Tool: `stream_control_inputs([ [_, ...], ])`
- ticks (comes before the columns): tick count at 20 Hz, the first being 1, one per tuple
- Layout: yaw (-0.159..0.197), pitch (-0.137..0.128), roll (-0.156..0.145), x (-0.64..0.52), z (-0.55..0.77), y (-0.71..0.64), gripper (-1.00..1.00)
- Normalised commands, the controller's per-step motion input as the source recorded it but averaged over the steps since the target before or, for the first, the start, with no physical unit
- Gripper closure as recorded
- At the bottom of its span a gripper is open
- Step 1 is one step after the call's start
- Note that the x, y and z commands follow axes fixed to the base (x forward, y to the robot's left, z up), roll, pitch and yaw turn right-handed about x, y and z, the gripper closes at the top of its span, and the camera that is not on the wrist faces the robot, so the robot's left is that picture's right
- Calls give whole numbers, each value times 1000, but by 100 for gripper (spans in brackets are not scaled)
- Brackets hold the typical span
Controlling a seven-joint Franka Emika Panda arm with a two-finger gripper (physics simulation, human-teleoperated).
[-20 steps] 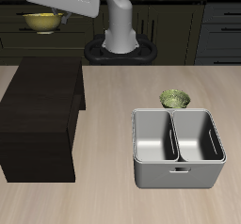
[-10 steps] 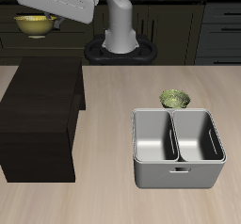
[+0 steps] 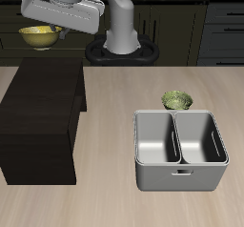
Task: Place the yellow bowl on top of the shelf
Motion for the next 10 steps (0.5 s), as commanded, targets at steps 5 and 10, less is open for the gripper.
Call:
stream_control_inputs([
  [5,17,42,22,131,-311,137,100],
  [10,18,15,3,63,-214,62,100],
])
